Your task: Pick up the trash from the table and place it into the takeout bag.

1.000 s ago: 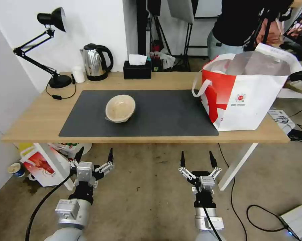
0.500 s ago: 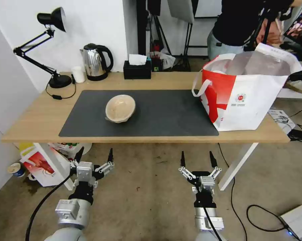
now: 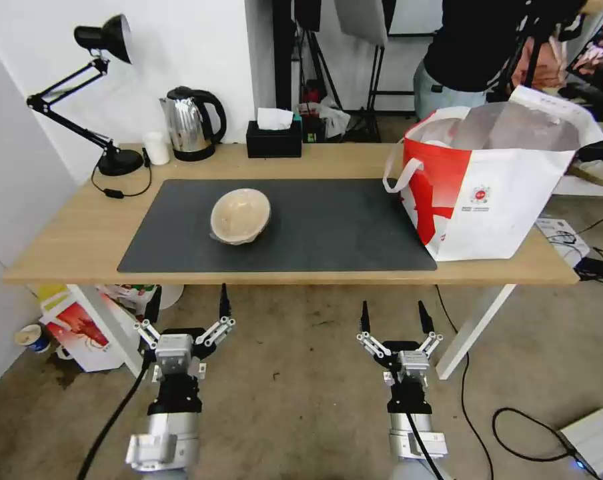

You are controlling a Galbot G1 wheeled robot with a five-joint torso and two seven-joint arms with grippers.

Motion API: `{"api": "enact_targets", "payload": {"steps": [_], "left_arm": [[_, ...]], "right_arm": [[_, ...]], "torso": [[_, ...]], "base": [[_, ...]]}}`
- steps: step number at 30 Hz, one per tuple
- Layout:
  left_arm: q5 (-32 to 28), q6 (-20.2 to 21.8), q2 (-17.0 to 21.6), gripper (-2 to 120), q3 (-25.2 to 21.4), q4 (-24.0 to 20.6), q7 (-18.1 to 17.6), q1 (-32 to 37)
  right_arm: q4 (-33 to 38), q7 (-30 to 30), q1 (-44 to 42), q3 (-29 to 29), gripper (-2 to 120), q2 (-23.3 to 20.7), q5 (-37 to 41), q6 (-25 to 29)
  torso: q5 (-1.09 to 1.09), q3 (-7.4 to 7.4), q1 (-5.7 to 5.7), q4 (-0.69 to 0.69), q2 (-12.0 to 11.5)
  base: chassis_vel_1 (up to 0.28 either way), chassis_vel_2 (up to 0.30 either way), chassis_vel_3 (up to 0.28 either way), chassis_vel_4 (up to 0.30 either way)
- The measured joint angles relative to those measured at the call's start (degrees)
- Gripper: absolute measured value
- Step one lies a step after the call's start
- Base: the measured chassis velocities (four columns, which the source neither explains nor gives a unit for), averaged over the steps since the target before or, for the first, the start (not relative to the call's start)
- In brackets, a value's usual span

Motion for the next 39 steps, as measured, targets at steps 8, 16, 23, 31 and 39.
{"api": "enact_targets", "payload": {"steps": [8, 16, 23, 31, 39], "left_arm": [[-0.67, -10.34, -1.61, 100, 6.17, -2.25, -6.59, 3.24], [-2.5, -13.49, -2.04, 100, 8.3, -3.68, -8.87, 4.39], [-3.62, -13.21, -1.89, 100, 8.4, -4.11, -9.09, 4.29], [-11.27, -8.2, -0.32, 100, 8.54, -7.28, -9.24, 2.57], [-23.8, 1.19, 3.14, 100, 7.23, -11.81, -8.9, -0.48]], "right_arm": [[0.0, 0.0, 0.01, 0.0, 100, 0.0, 0.0, 0.0], [0.01, 0.0, 0.0, 0.0, 100, 0.0, 0.0, 0.0], [0.0, 0.0, 0.0, 0.0, 100, 0.0, 0.0, 0.0], [0.0, 0.0, 0.0, 0.0, 100, 0.0, 0.0, 0.0], [0.0, 0.0, 0.0, 0.0, 100, 0.0, 0.0, 0.0]], "torso": [[0.0, 0.0, 0.0, 0.01, 0.01], [-0.01, 0.0, 0.0, 0.01, 0.01], [0.01, 0.0, 0.0, 0.01, 0.02], [0.01, 0.0, -0.01, 0.01, 0.01], [0.01, 0.0, 0.0, 0.0, 0.01]], "base": [[0.0, 0.0, 0.0, 0.0], [0.0, 0.0, 0.0, 0.0], [0.0, 0.0, 0.0, 0.0], [0.0, 0.0, 0.0, 0.0], [0.0, 0.0, 0.0, 0.0]]}}
